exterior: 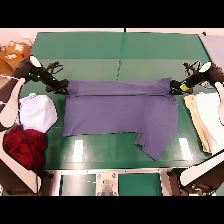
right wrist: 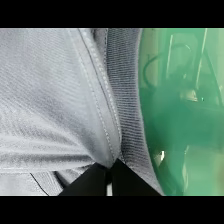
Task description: Fold the shirts.
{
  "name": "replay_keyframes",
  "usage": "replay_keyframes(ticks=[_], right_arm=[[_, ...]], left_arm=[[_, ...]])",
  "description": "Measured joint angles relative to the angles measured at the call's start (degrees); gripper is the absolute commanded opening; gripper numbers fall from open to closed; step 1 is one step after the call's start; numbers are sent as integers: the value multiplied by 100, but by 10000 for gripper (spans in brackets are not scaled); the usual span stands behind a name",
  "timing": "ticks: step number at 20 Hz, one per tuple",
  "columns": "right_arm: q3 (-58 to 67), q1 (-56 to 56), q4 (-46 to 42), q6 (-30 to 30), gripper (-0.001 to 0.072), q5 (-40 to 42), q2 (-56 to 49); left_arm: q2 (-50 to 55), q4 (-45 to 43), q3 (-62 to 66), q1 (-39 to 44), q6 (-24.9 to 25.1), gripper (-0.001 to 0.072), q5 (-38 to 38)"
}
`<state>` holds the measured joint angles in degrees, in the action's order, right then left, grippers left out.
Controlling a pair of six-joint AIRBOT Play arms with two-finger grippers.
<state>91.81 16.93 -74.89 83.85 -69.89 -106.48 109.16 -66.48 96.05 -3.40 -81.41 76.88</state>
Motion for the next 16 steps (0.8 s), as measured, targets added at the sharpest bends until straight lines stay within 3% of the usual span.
replay_keyframes(ticks=[1,4,5,6,7,8,12,16], right_arm=[[26,2,-28,24,337,-9,0],[278,7,9,157,331,-243,76],[382,17,-2,212,309,-352,131],[479,33,-42,264,85,-509,210],[535,57,-52,308,15,-695,304],[542,83,-63,369,15,-881,417],[-227,256,-111,553,14,-1360,1196],[-1958,638,-184,793,16,-1473,2605]], left_arm=[[2,13,9,0,-63,553,55],[-13,79,127,7,-321,553,291],[-22,94,203,7,-393,465,426],[-33,94,286,2,-459,290,616],[-46,94,348,-2,-505,74,833],[-70,94,393,-2,-557,19,1073],[-546,28,92,46,-645,19,1659],[-1965,-243,-1473,87,-664,18,1408]])
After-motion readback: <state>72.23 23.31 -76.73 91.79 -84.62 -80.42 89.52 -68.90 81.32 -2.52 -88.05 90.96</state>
